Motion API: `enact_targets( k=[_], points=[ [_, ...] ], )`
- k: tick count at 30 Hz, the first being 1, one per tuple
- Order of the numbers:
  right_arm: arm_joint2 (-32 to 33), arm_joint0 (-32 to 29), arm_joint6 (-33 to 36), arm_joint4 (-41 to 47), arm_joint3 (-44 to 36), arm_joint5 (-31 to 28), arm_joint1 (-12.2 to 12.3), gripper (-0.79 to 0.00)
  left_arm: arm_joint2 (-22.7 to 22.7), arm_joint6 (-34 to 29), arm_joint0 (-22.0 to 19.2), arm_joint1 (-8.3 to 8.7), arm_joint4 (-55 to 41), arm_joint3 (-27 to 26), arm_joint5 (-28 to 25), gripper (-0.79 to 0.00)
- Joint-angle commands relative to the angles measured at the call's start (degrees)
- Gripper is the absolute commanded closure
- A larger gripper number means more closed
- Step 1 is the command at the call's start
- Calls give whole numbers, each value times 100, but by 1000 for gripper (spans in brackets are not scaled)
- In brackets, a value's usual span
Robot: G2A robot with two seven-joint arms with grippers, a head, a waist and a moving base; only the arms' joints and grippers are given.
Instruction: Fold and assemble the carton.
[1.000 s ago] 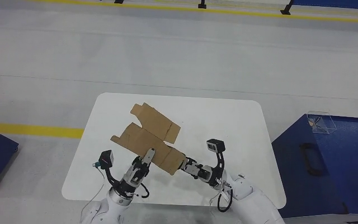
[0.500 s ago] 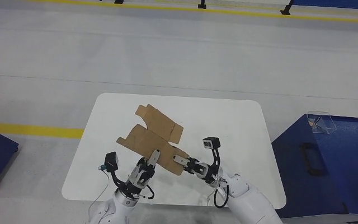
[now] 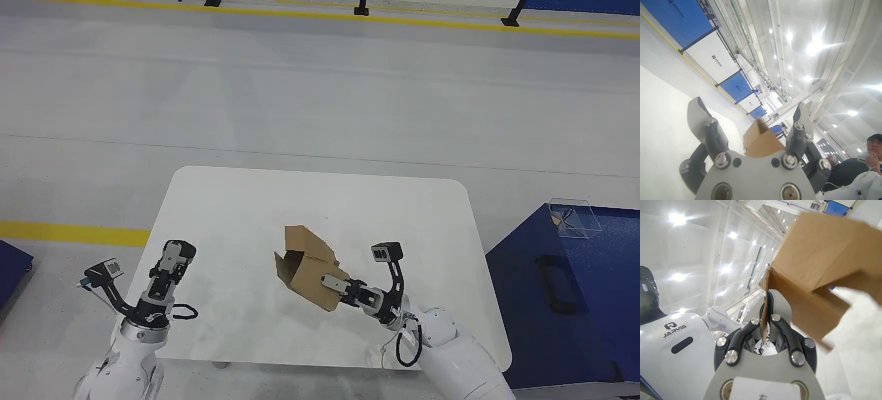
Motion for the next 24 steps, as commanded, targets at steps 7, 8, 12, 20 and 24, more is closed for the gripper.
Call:
enact_targets(
  k=[7, 8, 12, 20, 24],
  points=[
    [17, -17, 159, -41, -27, 232, 20, 0, -118, -661, -46, 45, -628, -56, -4, -785],
    [17, -17, 159, -41, -27, 232, 20, 0, -118, -661, -46, 45, -628, -56, -4, -785],
    [17, -17, 159, -41, -27, 232, 20, 0, -118, -661, -46, 45, -628, -56, -4, -785],
    [17, -17, 159, -41, -27, 232, 20, 0, -118, -661, -46, 45, -628, -56, -4, -785],
    [-1, -36, 148, -46, -87, 301, 18, 0, -118, -661, -46, 45, -628, -56, -4, -785]
  ],
)
